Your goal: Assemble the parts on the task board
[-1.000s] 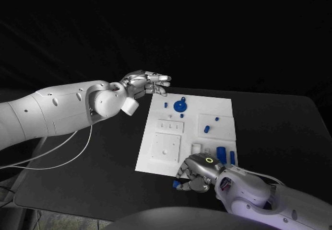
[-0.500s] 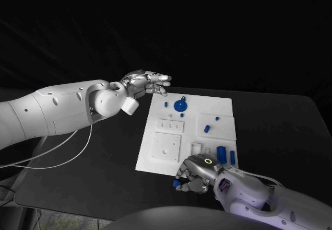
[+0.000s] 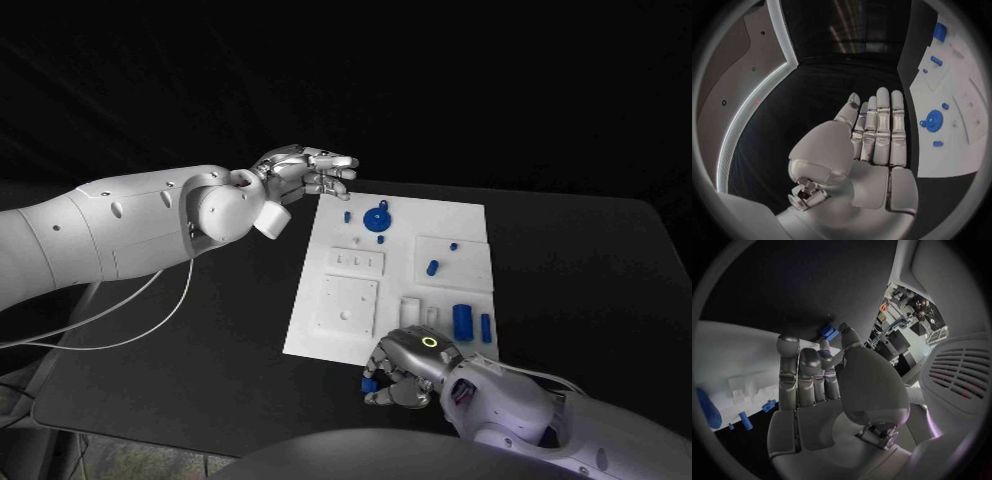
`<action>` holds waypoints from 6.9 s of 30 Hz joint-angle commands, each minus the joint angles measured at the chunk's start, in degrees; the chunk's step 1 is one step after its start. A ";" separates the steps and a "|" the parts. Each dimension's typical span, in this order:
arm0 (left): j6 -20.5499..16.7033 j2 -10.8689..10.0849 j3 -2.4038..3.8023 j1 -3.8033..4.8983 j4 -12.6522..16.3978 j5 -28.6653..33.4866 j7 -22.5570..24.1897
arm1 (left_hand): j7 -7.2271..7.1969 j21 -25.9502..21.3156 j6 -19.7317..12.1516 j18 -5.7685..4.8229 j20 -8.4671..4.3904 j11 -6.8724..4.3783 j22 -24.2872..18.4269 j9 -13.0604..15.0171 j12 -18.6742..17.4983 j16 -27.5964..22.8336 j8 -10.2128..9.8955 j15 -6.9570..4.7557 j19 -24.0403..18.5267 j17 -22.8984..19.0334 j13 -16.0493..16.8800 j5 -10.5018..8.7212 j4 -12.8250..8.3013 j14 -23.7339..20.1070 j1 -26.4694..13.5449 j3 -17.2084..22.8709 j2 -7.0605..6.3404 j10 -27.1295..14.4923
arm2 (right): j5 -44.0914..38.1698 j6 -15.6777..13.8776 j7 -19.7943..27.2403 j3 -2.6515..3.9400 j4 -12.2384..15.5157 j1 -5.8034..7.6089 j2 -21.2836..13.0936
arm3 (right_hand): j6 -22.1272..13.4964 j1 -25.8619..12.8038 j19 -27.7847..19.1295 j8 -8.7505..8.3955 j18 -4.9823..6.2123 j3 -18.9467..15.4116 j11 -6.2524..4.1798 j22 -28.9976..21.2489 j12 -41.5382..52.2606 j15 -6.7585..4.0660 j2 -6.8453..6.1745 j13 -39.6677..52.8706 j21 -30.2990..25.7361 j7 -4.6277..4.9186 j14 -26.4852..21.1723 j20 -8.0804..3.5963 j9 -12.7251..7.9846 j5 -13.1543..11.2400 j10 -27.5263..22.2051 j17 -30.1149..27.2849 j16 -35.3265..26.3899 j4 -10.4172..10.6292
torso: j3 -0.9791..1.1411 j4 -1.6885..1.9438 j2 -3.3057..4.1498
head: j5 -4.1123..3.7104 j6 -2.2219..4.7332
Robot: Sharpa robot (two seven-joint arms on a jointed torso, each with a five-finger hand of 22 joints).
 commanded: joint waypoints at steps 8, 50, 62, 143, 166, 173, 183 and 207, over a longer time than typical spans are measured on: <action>0.15 -0.05 -0.01 0.01 0.13 -0.30 -0.03 | 0.04 -0.34 0.10 -0.78 -0.02 -0.03 -0.05 -0.08 0.06 -0.34 0.16 0.24 0.49 -0.05 -0.02 0.24 0.30 0.20 -0.11 -0.17 -0.59 -0.26 | -4.90 0.32 -1.91 -0.19 -0.14 -0.29 0.22 | 0.19 0.85 2.92 0.14 -1.17 0.30 0.16 3.47 -0.36 0.07 -0.74 -0.15 0.09 0.27 0.34 -0.01 0.09 -0.37 0.12 -0.11 0.03 -0.51 | -0.02 -0.01 0.01 | 0.06 -0.09; 0.85 -0.23 -0.11 0.01 0.19 -1.08 -1.40 | 0.16 -0.78 -0.17 -0.83 0.05 0.09 -0.33 -0.18 0.05 -0.56 0.14 0.34 0.55 -0.14 -0.03 0.23 0.43 0.03 0.01 -0.35 -0.79 -0.54 | -5.37 -2.79 -0.63 -0.66 -0.73 -0.36 0.52 | -4.18 -3.39 2.45 0.04 -0.20 25.02 1.03 3.69 -1.43 0.44 -2.17 -1.20 -0.33 2.06 -0.02 0.38 -0.31 0.74 -1.09 -0.50 -0.96 -16.20 | -0.02 -0.01 -0.01 | 0.18 0.23; 0.78 -0.34 -0.12 0.01 0.25 -1.25 -1.65 | 0.23 -0.94 -0.43 -0.82 0.08 0.15 -0.42 -0.25 0.05 -0.62 0.14 0.37 0.61 -0.16 -0.03 0.22 0.49 0.03 0.02 -0.45 -0.90 -0.71 | -4.23 -1.93 0.19 -0.66 -0.91 -0.36 0.40 | -5.39 -4.20 2.33 0.10 -0.05 21.68 1.15 3.49 -2.01 0.40 -2.36 -1.91 -1.21 2.14 -0.34 0.41 -0.29 1.14 -1.65 -0.64 -1.29 -16.03 | -0.06 -0.01 -0.03 | 0.24 0.19; 0.13 -0.47 -0.14 0.02 0.13 -2.97 -1.86 | 0.24 -0.95 -0.55 -0.84 0.00 -0.09 -0.34 -0.26 0.09 -0.55 0.15 0.25 0.68 -0.09 -0.01 0.24 0.37 0.16 0.14 -0.37 -0.84 0.09 | -3.25 -12.98 2.12 -1.92 0.14 -0.24 -0.08 | 1.64 -5.87 3.06 0.09 -0.89 19.38 -0.15 3.97 -0.38 -0.60 -2.29 -0.12 2.33 0.01 0.46 -0.58 -0.22 8.31 0.62 1.14 0.02 -9.32 | 0.01 -0.09 -0.05 | 0.19 0.68; 4.60 -0.14 -0.43 0.03 0.18 -17.40 -10.54 | -2.77 6.34 2.91 -2.29 -5.11 -5.36 3.72 1.31 10.23 18.09 0.71 -4.94 8.41 9.82 5.29 0.38 11.54 6.76 -10.09 -2.12 -7.35 14.45 | 17.63 -10.17 4.95 8.08 0.88 5.80 -5.07 | 1.01 -5.26 2.95 0.10 -0.60 16.54 -0.20 3.99 -0.72 -0.65 -1.41 0.52 2.24 0.08 0.43 -0.61 -0.21 8.71 0.16 1.47 -0.25 -7.91 | -0.05 -0.18 -0.22 | -2.68 8.97; 5.28 0.82 -0.57 0.15 0.97 -26.37 -17.87 | -4.18 18.35 4.86 -1.69 -6.81 -6.96 13.52 11.85 29.65 32.72 1.39 -6.61 5.13 15.44 20.63 0.60 17.17 4.57 -12.12 4.98 -11.54 8.18 | 21.07 -9.29 6.52 9.84 -4.10 10.28 -4.49 | 0.90 -5.07 2.95 0.08 -0.53 16.13 -0.19 4.06 -0.66 -0.64 -1.27 0.68 2.35 0.13 0.43 -0.58 -0.22 9.25 0.11 1.68 -0.12 -8.00 | 0.03 -0.12 -0.24 | -3.30 11.97; 5.93 3.61 -1.12 0.36 -0.10 -29.57 -21.91 | -4.58 19.78 4.15 -1.35 -6.68 -7.11 17.29 22.08 34.28 36.86 0.78 -6.64 3.58 14.52 23.81 0.38 20.32 3.26 -12.65 6.78 -13.94 6.08 | 23.94 -8.68 8.32 10.37 -10.07 14.76 -2.37 | 0.74 -5.04 2.92 0.08 -0.45 15.93 -0.18 4.11 -0.72 -0.59 -1.09 0.72 2.44 0.18 0.39 -0.55 -0.22 9.59 -0.06 1.76 -0.10 -8.12 | -0.04 -0.18 -0.05 | -3.70 12.26; 2.76 6.39 -1.47 0.44 -0.36 -27.90 -19.61 | -5.21 18.88 2.10 -1.62 -6.54 -7.18 20.53 39.22 36.81 38.84 2.56 -6.53 2.51 13.92 24.28 1.65 20.87 1.48 -13.82 7.61 -14.08 3.93 | 27.48 -6.34 10.16 10.41 -13.11 16.32 0.60 | 0.39 -5.14 2.81 0.09 -0.20 15.18 -0.12 4.20 -0.71 -0.51 -0.54 0.84 2.66 0.29 0.34 -0.40 -0.21 10.51 -0.46 1.78 -0.30 -8.60 | -0.10 -0.18 -0.10 | -4.36 11.01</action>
